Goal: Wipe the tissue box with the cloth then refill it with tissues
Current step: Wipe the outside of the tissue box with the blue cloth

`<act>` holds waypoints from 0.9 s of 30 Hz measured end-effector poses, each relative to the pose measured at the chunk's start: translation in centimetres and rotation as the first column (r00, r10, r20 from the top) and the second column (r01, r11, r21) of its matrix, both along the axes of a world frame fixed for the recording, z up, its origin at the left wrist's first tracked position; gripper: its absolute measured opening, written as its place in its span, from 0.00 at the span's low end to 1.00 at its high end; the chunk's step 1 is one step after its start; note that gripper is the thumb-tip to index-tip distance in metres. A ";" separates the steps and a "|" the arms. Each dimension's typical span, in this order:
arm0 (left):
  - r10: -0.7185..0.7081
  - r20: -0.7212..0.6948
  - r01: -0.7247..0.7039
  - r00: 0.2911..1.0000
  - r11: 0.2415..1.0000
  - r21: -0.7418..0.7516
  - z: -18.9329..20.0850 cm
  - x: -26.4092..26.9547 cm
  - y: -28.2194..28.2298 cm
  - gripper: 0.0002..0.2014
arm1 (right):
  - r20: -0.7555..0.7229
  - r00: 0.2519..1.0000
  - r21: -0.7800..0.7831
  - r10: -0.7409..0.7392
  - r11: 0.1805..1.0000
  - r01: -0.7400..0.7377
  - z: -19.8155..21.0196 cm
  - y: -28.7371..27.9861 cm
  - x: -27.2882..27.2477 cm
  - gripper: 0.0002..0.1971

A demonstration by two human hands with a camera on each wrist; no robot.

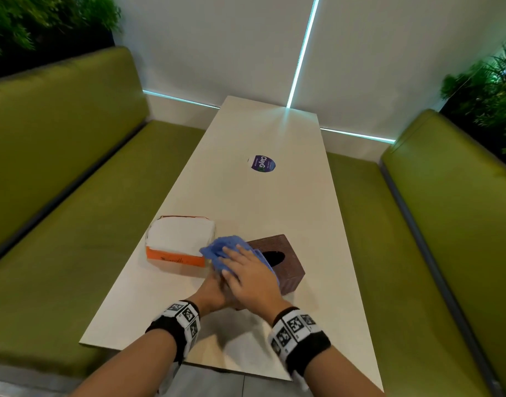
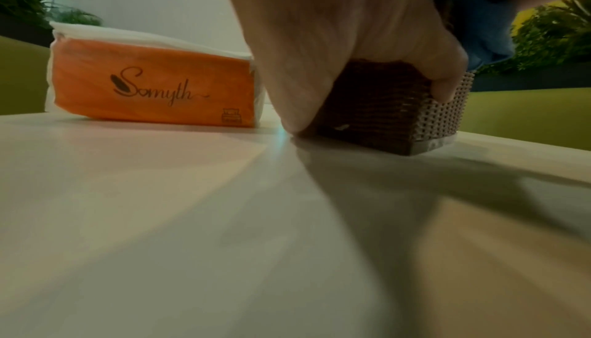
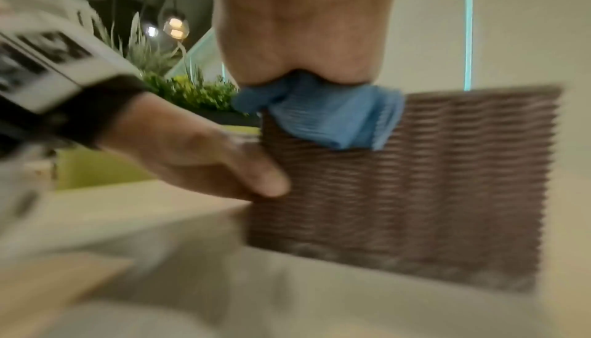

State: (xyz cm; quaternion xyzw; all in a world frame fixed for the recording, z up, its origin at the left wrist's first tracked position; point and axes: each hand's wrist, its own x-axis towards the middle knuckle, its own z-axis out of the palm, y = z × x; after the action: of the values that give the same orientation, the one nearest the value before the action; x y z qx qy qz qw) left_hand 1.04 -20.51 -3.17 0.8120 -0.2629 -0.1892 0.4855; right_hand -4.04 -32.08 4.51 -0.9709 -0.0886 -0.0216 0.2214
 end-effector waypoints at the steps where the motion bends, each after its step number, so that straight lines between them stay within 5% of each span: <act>1: 0.051 0.000 -0.051 0.999 0.998 -0.021 -0.1 0.1 -0.1 0.65 | 0.015 1.000 0.017 -0.015 1.000 0.015 -0.2 -1.4 0.3 0.21; 3: 0.153 -0.034 -0.156 0.988 0.985 -0.072 -1.1 0.5 0.1 0.65 | 0.029 0.972 0.089 -0.232 0.969 0.229 -0.3 -4.9 1.0 0.20; 5: 0.164 -0.056 -0.168 0.985 0.984 -0.067 -1.7 0.8 0.2 0.66 | 0.001 0.843 0.185 -0.537 0.829 0.528 -0.1 -7.1 1.4 0.21; 7: 0.155 -0.098 -0.159 0.983 0.986 -0.040 -1.8 1.1 0.0 0.67 | 0.031 0.753 0.089 -0.657 0.753 0.652 -0.2 -5.4 1.5 0.22; 9: 0.139 -0.132 -0.142 0.981 0.990 -0.008 -1.3 1.1 0.2 0.65 | 0.179 0.841 -0.017 -0.511 0.853 0.522 -0.6 -1.5 0.9 0.20; 11: 0.081 -0.225 -0.069 0.971 0.996 0.056 0.2 0.2 0.8 0.47 | 0.234 0.960 -0.023 -0.156 0.986 0.166 -1.5 1.2 -0.3 0.19; 14: 0.110 -0.275 -0.087 0.955 0.992 0.095 0.4 -0.1 1.1 0.45 | 0.192 0.973 -0.060 0.131 0.991 -0.121 -1.9 -0.7 -1.3 0.19; 17: 0.146 -0.124 -0.150 0.981 0.988 -0.020 0.3 0.4 0.4 0.64 | 0.241 0.940 0.101 -0.241 0.970 0.223 -2.2 -5.4 -0.9 0.20; 19: 0.130 -0.085 -0.134 0.988 0.990 -0.046 0.2 0.5 0.1 0.64 | 0.179 0.800 0.228 -0.572 0.815 0.532 -2.1 -6.3 -0.6 0.19; 21: 0.138 -0.110 -0.142 0.984 0.990 -0.027 0.1 0.7 0.1 0.63 | 0.267 0.701 0.139 -0.662 0.746 0.651 -1.7 -3.7 -0.5 0.18; 22: 0.140 -0.138 -0.146 0.980 0.989 -0.034 0.3 0.6 0.2 0.62 | 0.349 0.721 0.073 -0.598 0.785 0.615 -1.6 -1.8 -0.5 0.18; 24: 0.118 -0.194 -0.120 0.974 0.993 0.003 1.0 0.0 0.5 0.52 | 0.374 0.882 -0.031 -0.286 0.947 0.320 -2.5 1.3 -1.1 0.20; 27: 0.108 -0.272 -0.086 0.956 0.992 0.093 1.4 -0.4 0.6 0.38 | 0.291 0.957 -0.075 0.010 0.997 0.012 -3.2 -0.1 -1.5 0.19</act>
State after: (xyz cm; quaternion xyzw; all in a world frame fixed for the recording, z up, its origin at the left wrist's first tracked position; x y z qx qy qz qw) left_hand 0.64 -19.89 -1.76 0.8084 -0.1445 -0.2869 0.4933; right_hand -5.53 -32.21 1.35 -0.9648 -0.1205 -0.1613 0.1690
